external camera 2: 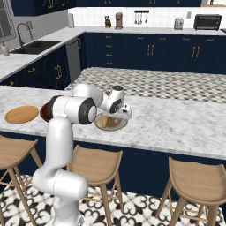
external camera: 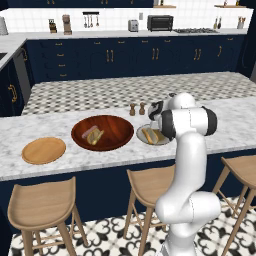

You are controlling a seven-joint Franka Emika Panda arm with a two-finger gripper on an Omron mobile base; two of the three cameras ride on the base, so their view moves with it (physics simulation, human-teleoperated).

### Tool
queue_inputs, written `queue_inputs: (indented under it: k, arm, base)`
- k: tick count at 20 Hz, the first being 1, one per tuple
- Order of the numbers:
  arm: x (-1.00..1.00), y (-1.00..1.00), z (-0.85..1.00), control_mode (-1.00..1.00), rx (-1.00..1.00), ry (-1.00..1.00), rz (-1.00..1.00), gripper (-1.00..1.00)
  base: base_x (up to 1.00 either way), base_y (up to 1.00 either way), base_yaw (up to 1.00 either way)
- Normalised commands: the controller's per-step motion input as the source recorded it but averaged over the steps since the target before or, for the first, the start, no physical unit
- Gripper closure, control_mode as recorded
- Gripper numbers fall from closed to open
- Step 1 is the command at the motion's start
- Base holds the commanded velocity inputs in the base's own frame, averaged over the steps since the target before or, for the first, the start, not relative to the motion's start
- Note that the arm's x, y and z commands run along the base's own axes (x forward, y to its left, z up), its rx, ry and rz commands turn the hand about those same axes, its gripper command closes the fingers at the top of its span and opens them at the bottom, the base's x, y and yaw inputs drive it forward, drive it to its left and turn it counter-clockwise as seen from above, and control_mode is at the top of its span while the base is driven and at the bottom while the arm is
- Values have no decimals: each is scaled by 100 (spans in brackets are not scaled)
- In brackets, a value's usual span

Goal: Place one bun and one sausage from the bowl on each plate.

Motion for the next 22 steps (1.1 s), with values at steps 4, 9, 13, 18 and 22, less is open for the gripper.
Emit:
queue_inputs:
  k: [4, 9, 13, 18, 22]
  arm:
    - [-11, 0, 1, -100, 0, 0, 0, -100]
    - [-35, 0, 37, -100, 0, 0, -1, -100]
    - [-59, 12, 60, -100, 0, 0, -6, -100]
    - [-79, 16, 50, -100, 0, 0, -7, -100]
    - [-79, 4, 33, -100, 0, 0, -14, -100]
  base:
    - [0, 0, 0]
    - [0, 0, 0]
    - [0, 0, 0]
    - [0, 0, 0]
    - [0, 0, 0]
